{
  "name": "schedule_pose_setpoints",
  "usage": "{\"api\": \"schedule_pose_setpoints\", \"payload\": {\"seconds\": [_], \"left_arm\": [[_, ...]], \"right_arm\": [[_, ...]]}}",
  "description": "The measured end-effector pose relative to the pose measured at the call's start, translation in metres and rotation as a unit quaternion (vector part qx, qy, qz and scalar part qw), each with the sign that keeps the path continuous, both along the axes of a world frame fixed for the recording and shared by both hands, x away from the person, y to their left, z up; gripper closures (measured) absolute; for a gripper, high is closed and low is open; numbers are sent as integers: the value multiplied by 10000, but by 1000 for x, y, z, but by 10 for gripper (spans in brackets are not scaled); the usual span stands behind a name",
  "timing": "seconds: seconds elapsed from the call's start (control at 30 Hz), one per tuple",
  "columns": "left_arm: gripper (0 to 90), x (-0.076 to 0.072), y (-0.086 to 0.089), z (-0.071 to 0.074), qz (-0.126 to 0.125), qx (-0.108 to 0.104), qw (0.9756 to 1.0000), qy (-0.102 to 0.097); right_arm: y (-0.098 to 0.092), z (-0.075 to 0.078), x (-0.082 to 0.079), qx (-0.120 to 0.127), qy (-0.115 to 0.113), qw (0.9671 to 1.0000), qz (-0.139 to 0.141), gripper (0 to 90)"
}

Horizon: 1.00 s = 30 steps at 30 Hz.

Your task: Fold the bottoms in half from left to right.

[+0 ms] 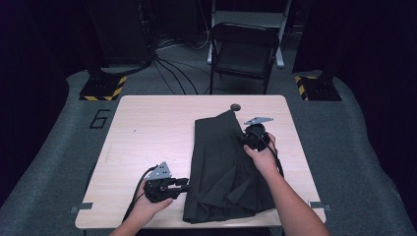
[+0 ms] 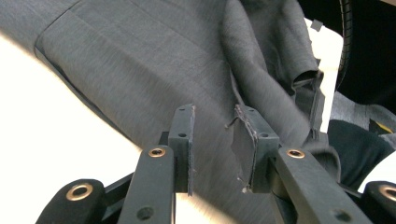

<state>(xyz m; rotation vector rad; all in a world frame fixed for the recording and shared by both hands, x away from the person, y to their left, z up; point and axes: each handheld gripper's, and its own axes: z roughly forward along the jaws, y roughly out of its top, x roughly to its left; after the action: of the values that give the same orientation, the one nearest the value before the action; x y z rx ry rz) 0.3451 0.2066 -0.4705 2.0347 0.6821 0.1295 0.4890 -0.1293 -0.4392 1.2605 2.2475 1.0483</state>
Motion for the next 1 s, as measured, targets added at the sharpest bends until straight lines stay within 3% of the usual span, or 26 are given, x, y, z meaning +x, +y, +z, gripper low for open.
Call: {"api": "schedule_pose_setpoints", "payload": {"seconds": [0.03, 0.1, 0.13, 0.47, 0.7, 0.8, 1.0], "left_arm": [[681, 1, -2, -3, 17, 59, 10000, 5], [674, 2, -3, -5, 0, 90, 9999, 81], [661, 2, -4, -6, -8, 141, 9999, 62], [589, 5, -7, -15, 118, 238, 9996, 120], [539, 8, -6, -16, 250, 219, 9994, 135], [503, 9, -7, -17, 329, 248, 9991, 120], [462, 12, -7, -17, 457, 283, 9985, 127]], "right_arm": [[-8, -15, 4, -32, 156, 9997, -189, 796], [-11, -19, 5, -45, 187, 9996, -214, 796], [-16, -31, 8, -18, 362, 9986, -382, 794], [-25, -60, 14, -274, 610, 9957, -643, 770], [-29, -67, 15, -222, 574, 9957, -692, 708], [-29, -65, 13, -216, 543, 9958, -712, 636], [-33, -48, -3, -265, 264, 9969, -686, 547]]}}
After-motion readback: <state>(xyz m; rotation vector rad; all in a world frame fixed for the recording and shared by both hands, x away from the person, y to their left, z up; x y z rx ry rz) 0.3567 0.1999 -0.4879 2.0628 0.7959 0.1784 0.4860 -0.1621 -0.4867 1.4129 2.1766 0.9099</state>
